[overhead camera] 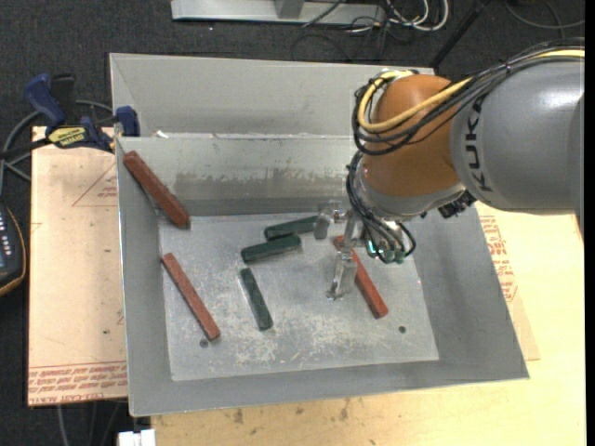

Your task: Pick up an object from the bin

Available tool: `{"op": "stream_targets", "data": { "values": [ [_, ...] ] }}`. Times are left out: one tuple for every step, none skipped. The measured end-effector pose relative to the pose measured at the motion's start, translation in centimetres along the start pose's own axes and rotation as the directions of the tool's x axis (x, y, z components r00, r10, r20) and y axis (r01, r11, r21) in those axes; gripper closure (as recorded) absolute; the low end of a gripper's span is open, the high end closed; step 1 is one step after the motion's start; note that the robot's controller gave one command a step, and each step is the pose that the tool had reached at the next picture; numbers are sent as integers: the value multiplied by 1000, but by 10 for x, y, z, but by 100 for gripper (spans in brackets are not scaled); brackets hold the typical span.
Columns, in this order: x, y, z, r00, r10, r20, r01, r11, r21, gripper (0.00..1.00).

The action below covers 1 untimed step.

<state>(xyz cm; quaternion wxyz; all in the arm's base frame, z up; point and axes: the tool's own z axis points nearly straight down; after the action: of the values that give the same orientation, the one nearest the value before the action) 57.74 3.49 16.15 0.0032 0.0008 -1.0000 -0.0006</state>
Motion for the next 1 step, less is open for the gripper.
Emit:
{"op": "stream_targets", "data": {
  "values": [
    [-56,46,94,999,54,9,-54,999,-2,0]
  ]
}}
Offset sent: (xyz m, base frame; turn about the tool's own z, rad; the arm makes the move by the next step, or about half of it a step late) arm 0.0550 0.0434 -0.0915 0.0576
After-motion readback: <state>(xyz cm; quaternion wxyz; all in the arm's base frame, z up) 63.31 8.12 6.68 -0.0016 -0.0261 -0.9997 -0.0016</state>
